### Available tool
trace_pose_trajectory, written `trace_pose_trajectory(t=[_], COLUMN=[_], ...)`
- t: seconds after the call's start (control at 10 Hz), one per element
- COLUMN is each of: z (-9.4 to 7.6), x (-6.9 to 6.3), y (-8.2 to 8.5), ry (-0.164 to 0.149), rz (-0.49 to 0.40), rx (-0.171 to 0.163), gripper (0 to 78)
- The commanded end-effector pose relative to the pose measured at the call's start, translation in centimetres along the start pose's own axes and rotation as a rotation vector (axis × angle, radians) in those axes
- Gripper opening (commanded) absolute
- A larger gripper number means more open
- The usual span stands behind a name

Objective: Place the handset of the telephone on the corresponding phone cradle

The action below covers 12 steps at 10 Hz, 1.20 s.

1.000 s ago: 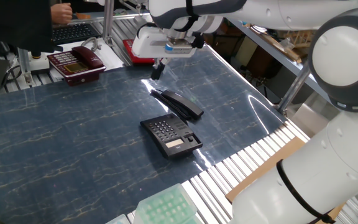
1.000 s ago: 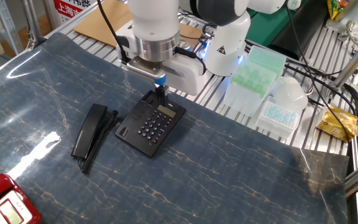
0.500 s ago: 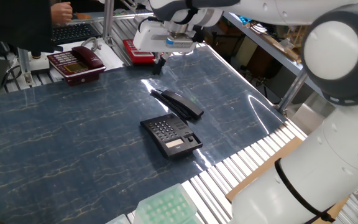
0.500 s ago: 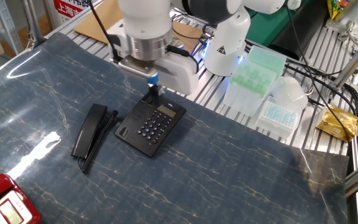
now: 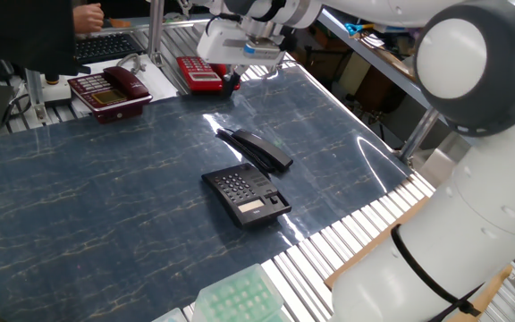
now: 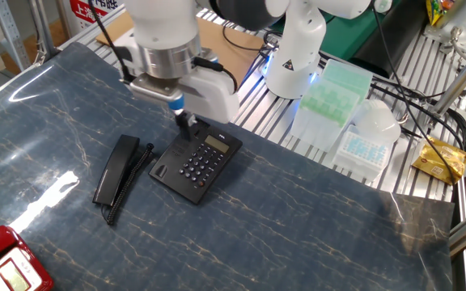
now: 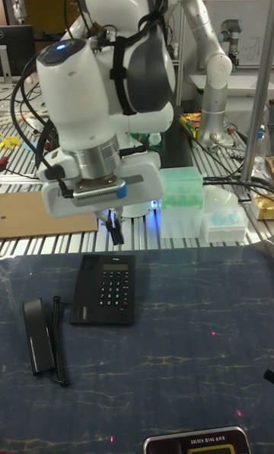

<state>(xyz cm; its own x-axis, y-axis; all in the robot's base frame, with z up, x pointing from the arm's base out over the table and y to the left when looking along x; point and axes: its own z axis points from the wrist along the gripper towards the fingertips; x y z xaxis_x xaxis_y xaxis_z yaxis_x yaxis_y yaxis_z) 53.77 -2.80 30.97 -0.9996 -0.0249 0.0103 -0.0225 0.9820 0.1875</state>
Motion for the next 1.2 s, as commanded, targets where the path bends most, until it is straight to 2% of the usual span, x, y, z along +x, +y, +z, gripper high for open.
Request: trace_pose_trajectory(t=[0.1,0.8,0.9,1.0,1.2], z=[-0.43,-0.39,-0.39,-0.39,-0.39], x=[-0.67,-0.59,-0.59,-0.59,-0.59], y=[-0.59,-0.55,-0.55,-0.55,-0.55], ry=[-0.02,-0.006,-0.006,-0.006,-0.01], rz=[-0.01,0.022,0.045,0.131,0.221], rx=[-0.001,0.025,0.044,0.071,0.107], gripper=[0.0,0.0,0.0,0.0,0.0])
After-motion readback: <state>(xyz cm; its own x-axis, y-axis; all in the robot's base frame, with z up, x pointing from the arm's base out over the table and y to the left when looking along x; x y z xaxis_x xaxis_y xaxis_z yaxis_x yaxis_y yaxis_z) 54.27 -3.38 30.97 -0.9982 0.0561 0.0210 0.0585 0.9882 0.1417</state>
